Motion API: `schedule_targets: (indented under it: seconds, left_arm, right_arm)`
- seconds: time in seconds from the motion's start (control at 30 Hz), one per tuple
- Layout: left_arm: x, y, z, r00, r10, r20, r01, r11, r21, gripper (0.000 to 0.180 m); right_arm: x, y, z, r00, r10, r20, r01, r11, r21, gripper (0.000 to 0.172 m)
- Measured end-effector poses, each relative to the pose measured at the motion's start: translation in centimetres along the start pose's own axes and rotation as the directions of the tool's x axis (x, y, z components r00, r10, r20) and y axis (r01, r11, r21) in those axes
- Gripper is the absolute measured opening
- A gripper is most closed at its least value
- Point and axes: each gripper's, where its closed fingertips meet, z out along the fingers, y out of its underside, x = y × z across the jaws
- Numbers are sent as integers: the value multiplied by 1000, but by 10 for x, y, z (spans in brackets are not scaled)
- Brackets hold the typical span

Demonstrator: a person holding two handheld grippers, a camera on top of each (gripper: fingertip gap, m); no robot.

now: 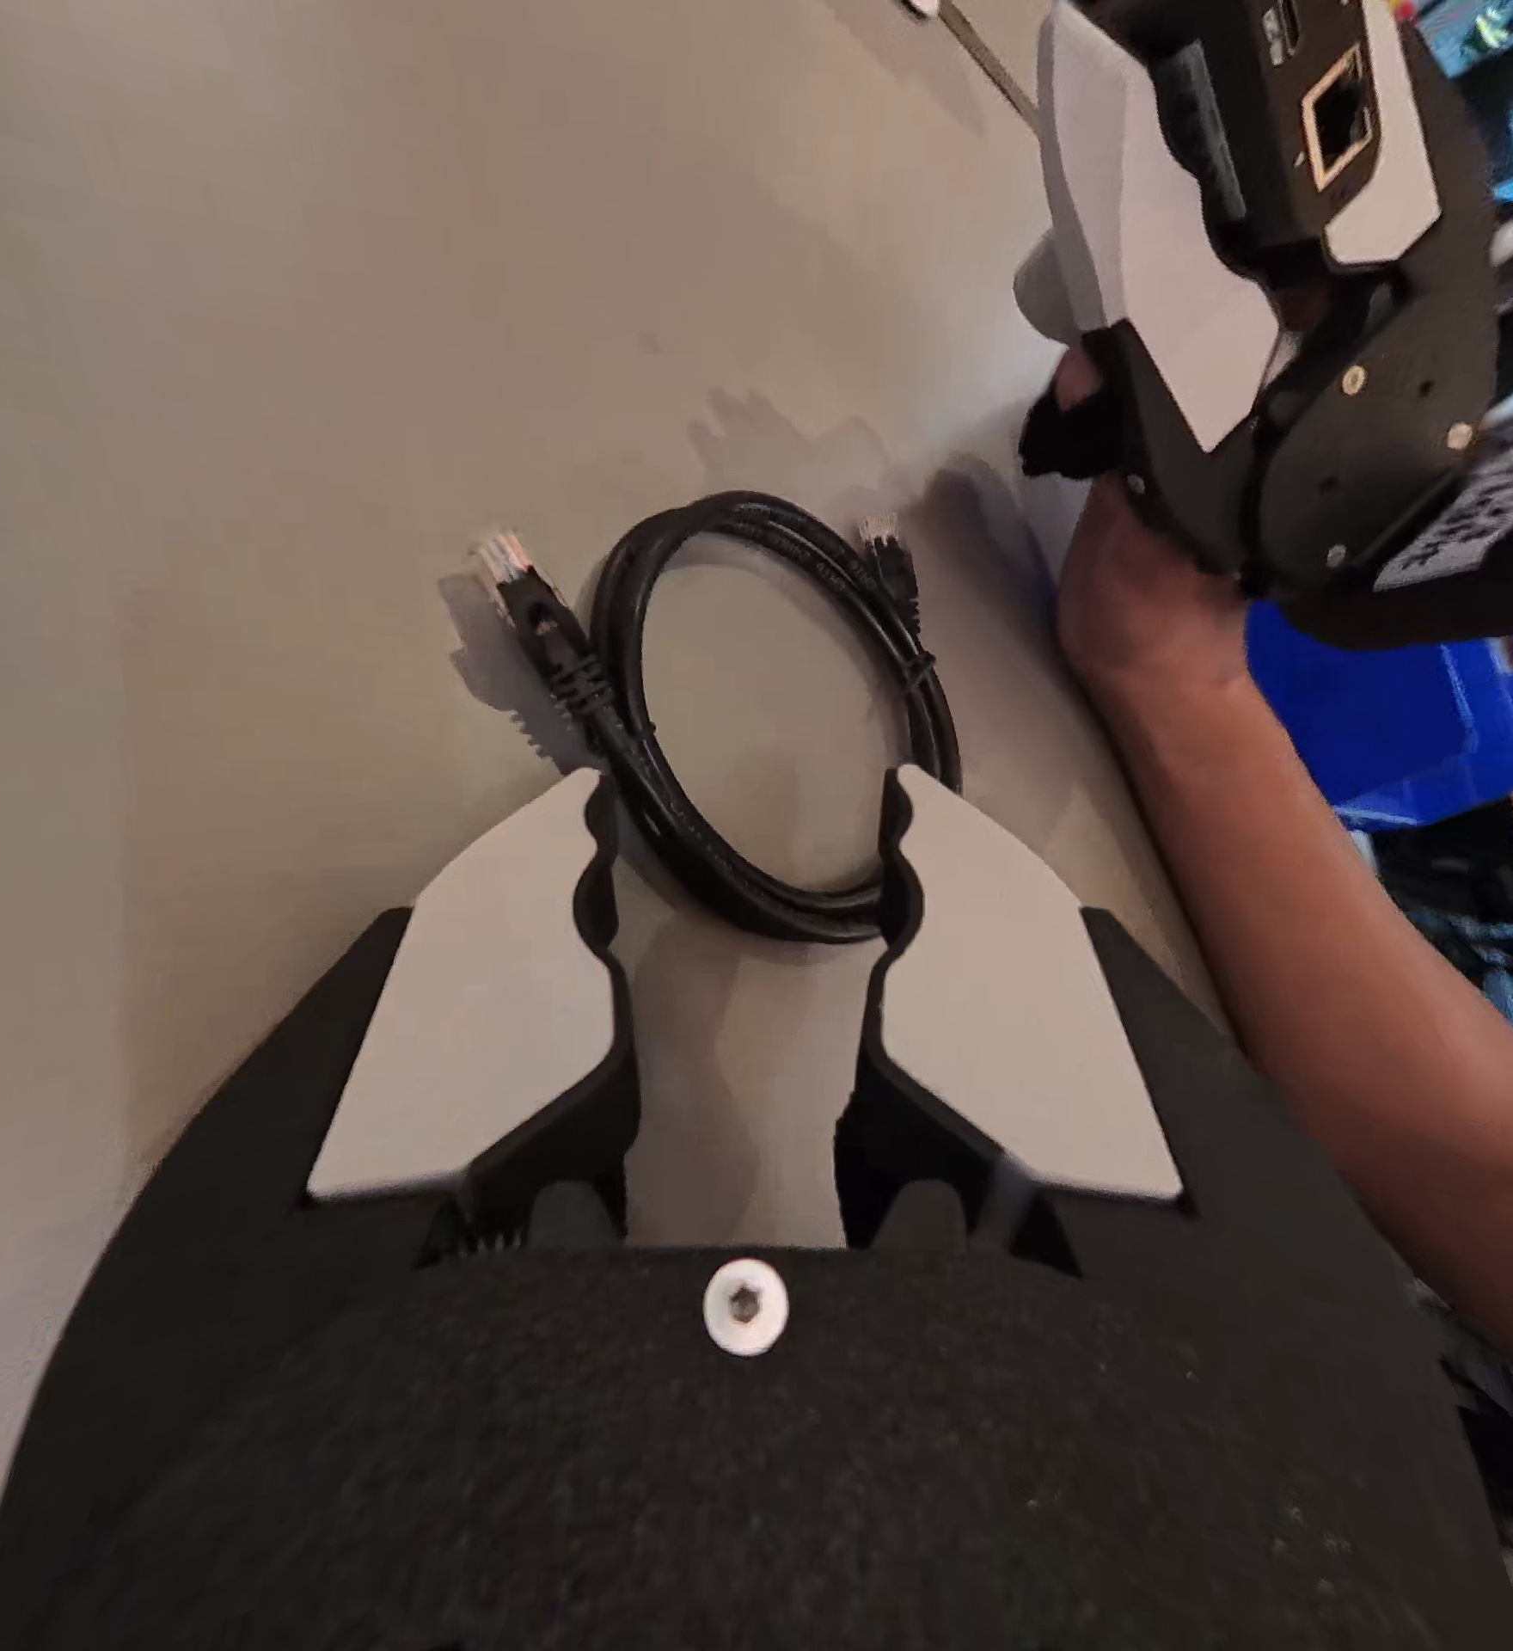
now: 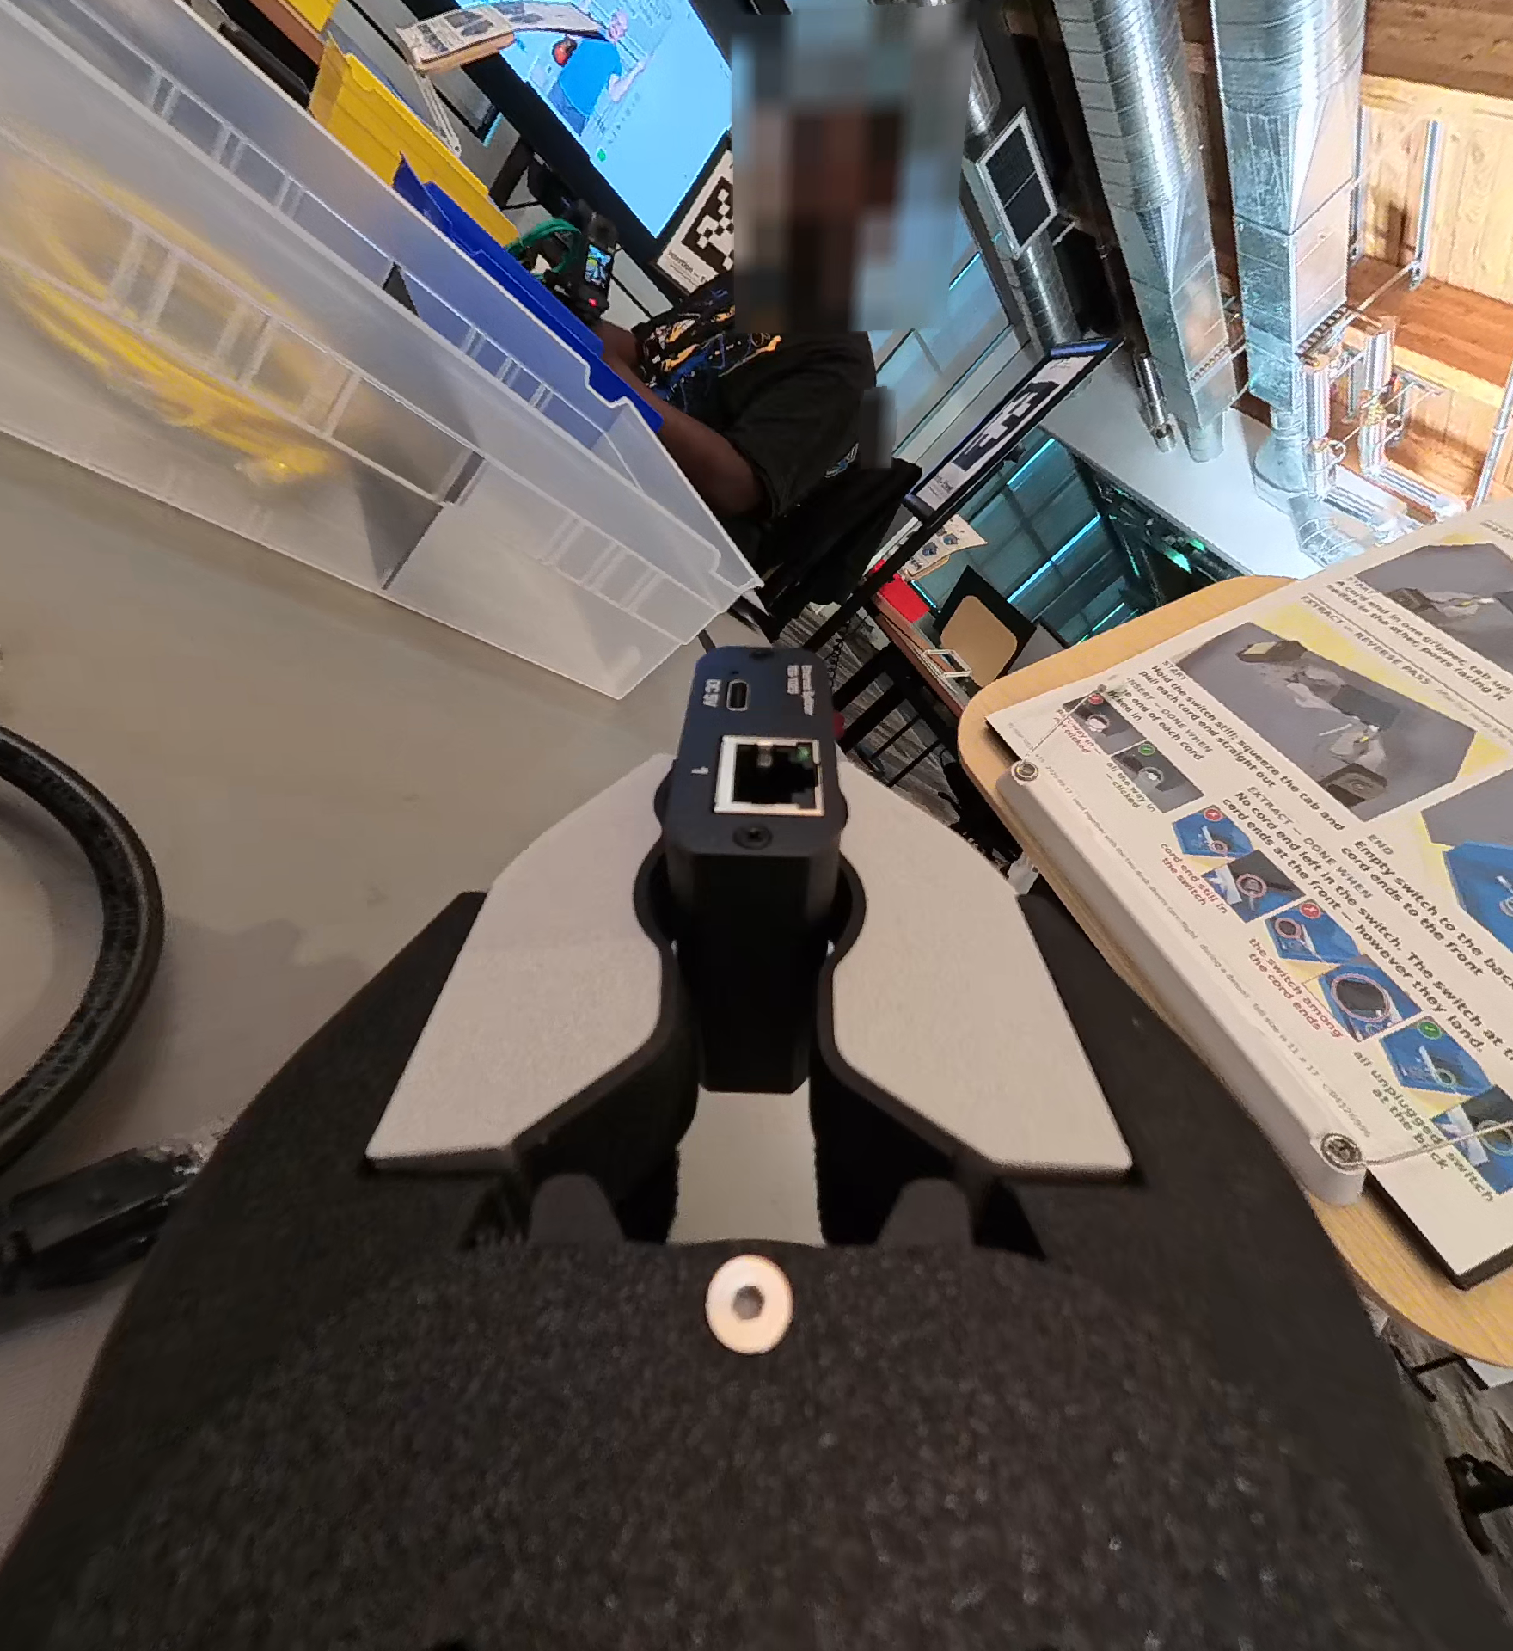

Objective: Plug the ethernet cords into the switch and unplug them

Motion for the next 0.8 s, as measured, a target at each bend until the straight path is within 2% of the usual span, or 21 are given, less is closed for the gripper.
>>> schedule_targets:
  seconds: [0.1,0.2,0.33,0.4,0.53,0.7,0.8]
  left_arm:
    - [-6,-4,2,994,38,101,-41,999,32,64]
    - [-1,-3,11,992,69,109,-70,998,0,60]
    - [4,-8,26,997,68,43,-66,997,-42,39]
    - [4,-9,34,996,86,8,-85,994,-74,12]
    - [7,-13,42,990,132,-41,-136,983,-125,8]
    - [3,-21,21,982,183,-56,-188,976,-113,7]
    - [-2,-20,-3,943,312,-115,-329,925,-190,7]
  right_arm:
    - [0,-1,-1,1000,0,-2,0,1000,3,25]
    - [0,0,-1,1000,4,0,-4,1000,3,25]
    - [-1,-1,-1,1000,-4,5,4,1000,4,25]
    - [-1,-2,-1,1000,-8,1,8,1000,7,25]
    - [4,-3,-3,1000,16,-16,-16,1000,17,25]
    - [11,0,-5,998,55,-36,-54,998,18,25]
    - [11,0,-4,998,53,-34,-52,998,17,25]
